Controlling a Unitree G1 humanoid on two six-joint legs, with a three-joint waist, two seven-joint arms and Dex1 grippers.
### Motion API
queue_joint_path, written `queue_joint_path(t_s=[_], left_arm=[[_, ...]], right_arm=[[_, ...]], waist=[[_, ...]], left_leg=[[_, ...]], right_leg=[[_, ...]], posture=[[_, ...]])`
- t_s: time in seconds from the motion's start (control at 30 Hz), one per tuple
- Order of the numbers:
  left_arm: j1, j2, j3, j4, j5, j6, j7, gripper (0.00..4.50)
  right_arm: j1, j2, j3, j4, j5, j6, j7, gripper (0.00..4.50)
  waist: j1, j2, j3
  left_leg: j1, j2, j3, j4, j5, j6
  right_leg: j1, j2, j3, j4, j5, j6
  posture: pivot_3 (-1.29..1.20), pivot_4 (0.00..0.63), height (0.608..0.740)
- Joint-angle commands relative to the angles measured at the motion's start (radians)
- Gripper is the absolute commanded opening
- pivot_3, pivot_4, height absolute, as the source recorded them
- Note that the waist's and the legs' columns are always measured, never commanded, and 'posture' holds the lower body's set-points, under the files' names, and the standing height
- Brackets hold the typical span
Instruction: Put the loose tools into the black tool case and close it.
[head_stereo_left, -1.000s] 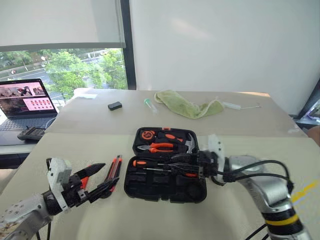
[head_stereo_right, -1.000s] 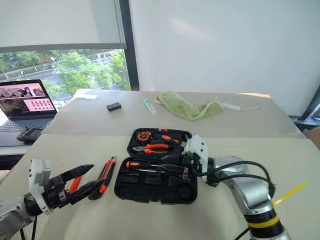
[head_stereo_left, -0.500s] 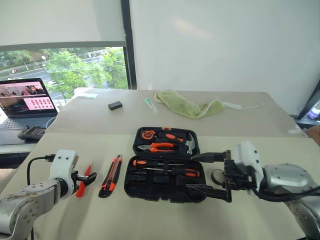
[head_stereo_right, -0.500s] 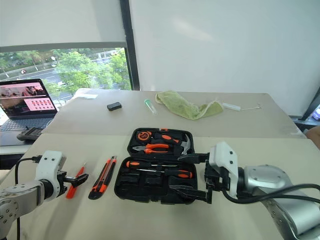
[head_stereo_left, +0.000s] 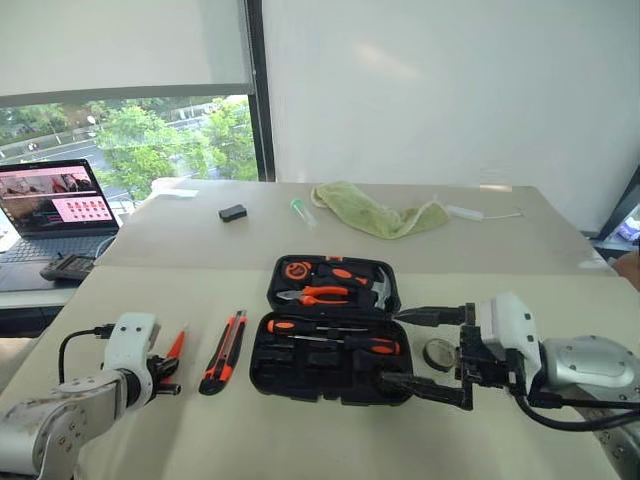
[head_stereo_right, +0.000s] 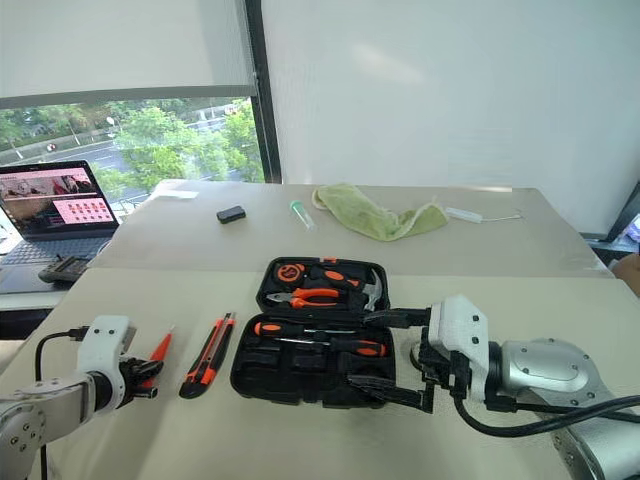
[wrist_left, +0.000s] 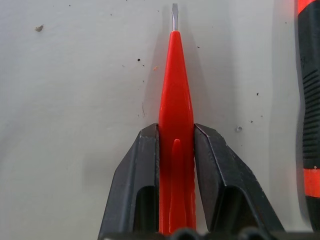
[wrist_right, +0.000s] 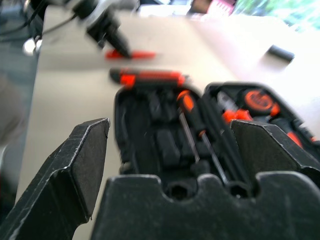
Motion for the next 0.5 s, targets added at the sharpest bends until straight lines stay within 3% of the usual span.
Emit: queue_joint_path(t_s=[0.03, 0.13, 0.2, 0.27, 0.4, 0.5], left_arm=[[-0.135, 0.036, 0.029, 0.057, -0.045, -0.182, -0.192, 0.48], [-0.276, 0.097, -0.085, 0.098, -0.135, -0.213, -0.441, 0.48], [-0.332, 0.211, -0.265, 0.1, -0.074, -0.326, -0.696, 0.48], [-0.458, 0.289, -0.526, 0.181, 0.104, -0.546, -0.966, 0.48], [-0.623, 0.261, -0.769, 0.361, 0.299, -0.797, -1.186, 0.48], [-0.705, 0.199, -0.882, 0.496, 0.439, -0.927, -1.232, 0.48]], right_arm=[[0.004, 0.007, -0.056, -0.011, 0.077, 0.012, -0.045, 4.5], [0.058, -0.03, -0.086, -0.035, 0.084, -0.004, 0.002, 4.5], [0.095, -0.047, -0.118, -0.044, 0.104, 0.0, 0.014, 4.5], [0.171, -0.062, -0.185, -0.067, 0.112, -0.011, 0.033, 4.5], [0.304, -0.067, -0.285, -0.111, 0.106, -0.02, 0.039, 4.5], [0.389, -0.055, -0.351, -0.141, 0.116, -0.021, 0.03, 4.5]], waist=[[0.015, -0.001, 0.002], [0.028, -0.004, 0.002], [0.028, -0.004, 0.002], [0.026, -0.002, 0.002], [0.025, -0.002, 0.002], [0.018, -0.003, 0.003]], left_leg=[[-0.002, 0.0, -0.001, 0.001, 0.001, -0.001], [-0.011, -0.002, -0.003, 0.002, 0.004, -0.003], [-0.01, -0.005, -0.003, 0.002, 0.005, 0.001], [-0.01, -0.006, 0.0, 0.002, 0.005, 0.001], [-0.01, -0.008, 0.004, 0.003, 0.004, 0.004], [-0.01, -0.006, 0.005, 0.005, 0.001, 0.009]], right_leg=[[-0.001, -0.001, -0.001, 0.001, 0.0, -0.001], [-0.005, -0.002, -0.007, -0.001, 0.002, -0.005], [-0.004, -0.002, -0.008, -0.002, 0.003, -0.004], [-0.004, 0.003, -0.01, -0.003, 0.002, -0.004], [-0.001, 0.007, -0.007, -0.006, 0.001, -0.002], [-0.001, 0.011, -0.004, -0.005, 0.003, 0.003]], posture=[[0.0, 0.15, 0.74], [0.0, 0.15, 0.74], [0.0, 0.15, 0.74], [0.0, 0.15, 0.74], [0.0, 0.15, 0.74], [0.0, 0.15, 0.74]])
